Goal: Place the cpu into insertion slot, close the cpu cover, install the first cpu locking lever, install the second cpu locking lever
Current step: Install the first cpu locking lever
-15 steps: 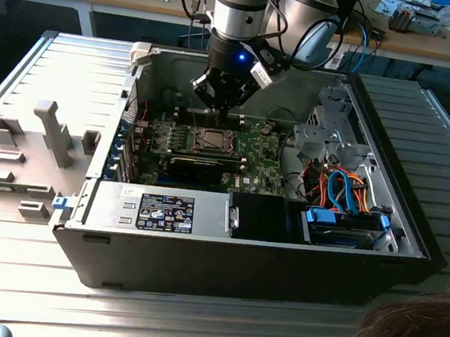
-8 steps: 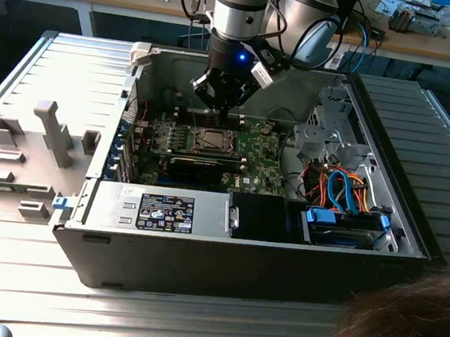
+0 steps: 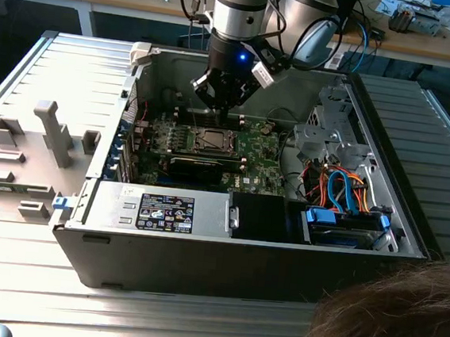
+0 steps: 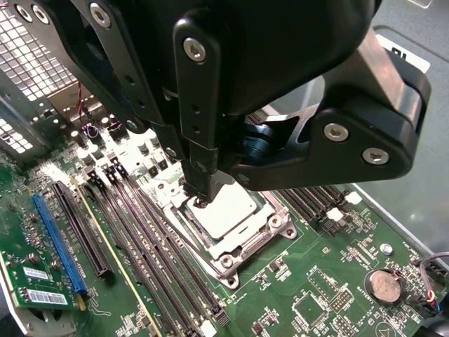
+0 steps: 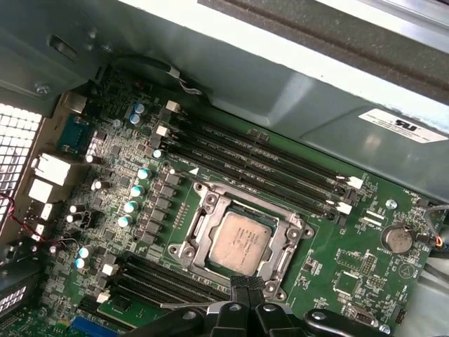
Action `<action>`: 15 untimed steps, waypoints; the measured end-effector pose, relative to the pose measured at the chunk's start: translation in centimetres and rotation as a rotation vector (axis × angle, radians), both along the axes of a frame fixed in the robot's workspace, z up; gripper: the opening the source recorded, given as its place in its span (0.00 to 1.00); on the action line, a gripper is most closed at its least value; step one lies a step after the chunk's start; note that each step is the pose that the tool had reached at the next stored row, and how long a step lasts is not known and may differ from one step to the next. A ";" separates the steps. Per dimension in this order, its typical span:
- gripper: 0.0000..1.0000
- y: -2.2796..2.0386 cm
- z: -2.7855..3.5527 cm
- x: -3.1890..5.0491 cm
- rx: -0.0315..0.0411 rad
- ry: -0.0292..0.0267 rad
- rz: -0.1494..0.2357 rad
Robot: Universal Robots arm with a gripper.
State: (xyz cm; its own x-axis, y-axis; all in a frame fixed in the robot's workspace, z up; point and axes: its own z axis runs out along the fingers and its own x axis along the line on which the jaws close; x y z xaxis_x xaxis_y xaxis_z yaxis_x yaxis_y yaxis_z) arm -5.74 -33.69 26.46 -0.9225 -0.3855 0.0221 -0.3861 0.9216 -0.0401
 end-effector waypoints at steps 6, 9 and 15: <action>0.11 0.00 0.00 0.00 0.0000 0.0000 0.013; 0.11 0.00 0.00 0.00 0.0001 0.0000 0.022; 0.11 0.00 0.00 0.00 0.0000 0.0000 0.040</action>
State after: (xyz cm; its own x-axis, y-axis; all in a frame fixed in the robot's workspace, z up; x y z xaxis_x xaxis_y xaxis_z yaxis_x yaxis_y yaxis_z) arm -5.74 -33.69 26.45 -0.9061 -0.4225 0.0221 -0.4230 0.9052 -0.0401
